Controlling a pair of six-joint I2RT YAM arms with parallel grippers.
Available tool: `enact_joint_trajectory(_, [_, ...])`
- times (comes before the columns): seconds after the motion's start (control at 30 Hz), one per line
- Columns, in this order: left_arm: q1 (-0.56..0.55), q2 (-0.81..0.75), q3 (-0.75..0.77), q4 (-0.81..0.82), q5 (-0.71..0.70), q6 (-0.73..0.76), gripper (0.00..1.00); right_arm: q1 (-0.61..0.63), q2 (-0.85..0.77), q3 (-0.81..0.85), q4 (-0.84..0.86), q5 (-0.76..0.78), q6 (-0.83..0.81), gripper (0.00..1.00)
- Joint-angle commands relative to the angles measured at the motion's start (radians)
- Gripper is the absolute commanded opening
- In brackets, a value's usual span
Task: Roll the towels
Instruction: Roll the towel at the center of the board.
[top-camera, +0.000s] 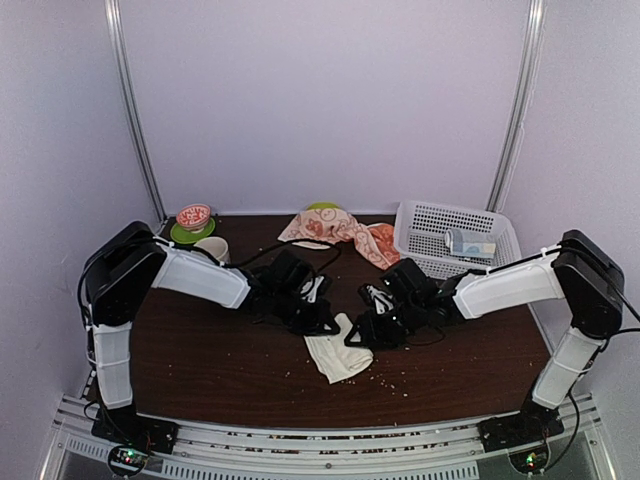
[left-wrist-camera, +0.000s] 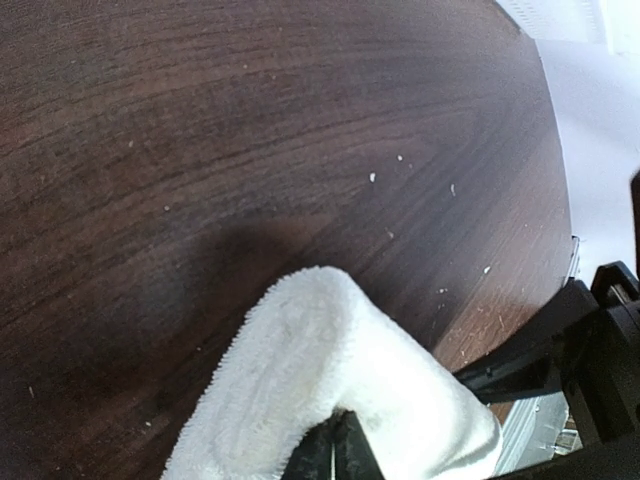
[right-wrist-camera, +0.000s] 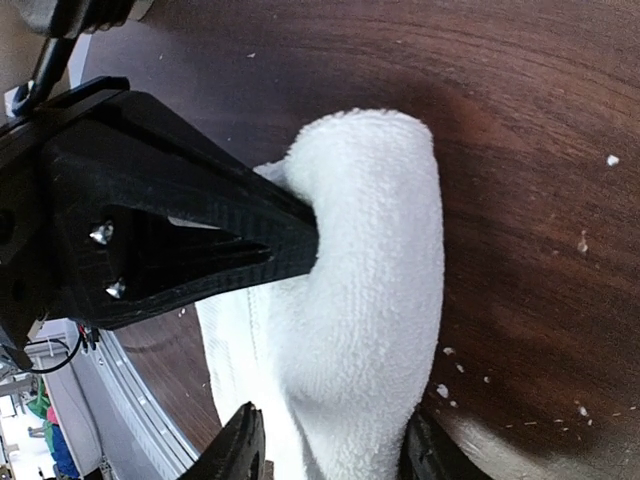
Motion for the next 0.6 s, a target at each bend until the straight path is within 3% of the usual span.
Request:
enact_joint_trajectory(0.0, [-0.002, 0.000, -0.041, -0.045, -0.042, 0.011, 0.02, 0.032, 0.007, 0.061, -0.045, 0.047, -0.036, 0.45])
enact_joint_trajectory(0.23, [-0.002, -0.034, -0.065, -0.044, -0.044, 0.011, 0.04, 0.075, 0.038, 0.143, -0.188, 0.198, -0.105, 0.23])
enact_joint_trajectory(0.4, [-0.002, -0.073, -0.072, -0.055, -0.029, 0.013, 0.19, 0.107, 0.080, 0.200, -0.275, 0.282, -0.146, 0.09])
enact_joint_trajectory(0.57, [-0.002, -0.134, -0.076, -0.094, -0.025, 0.030, 0.29, 0.139, 0.100, 0.256, -0.370, 0.391, -0.178, 0.04])
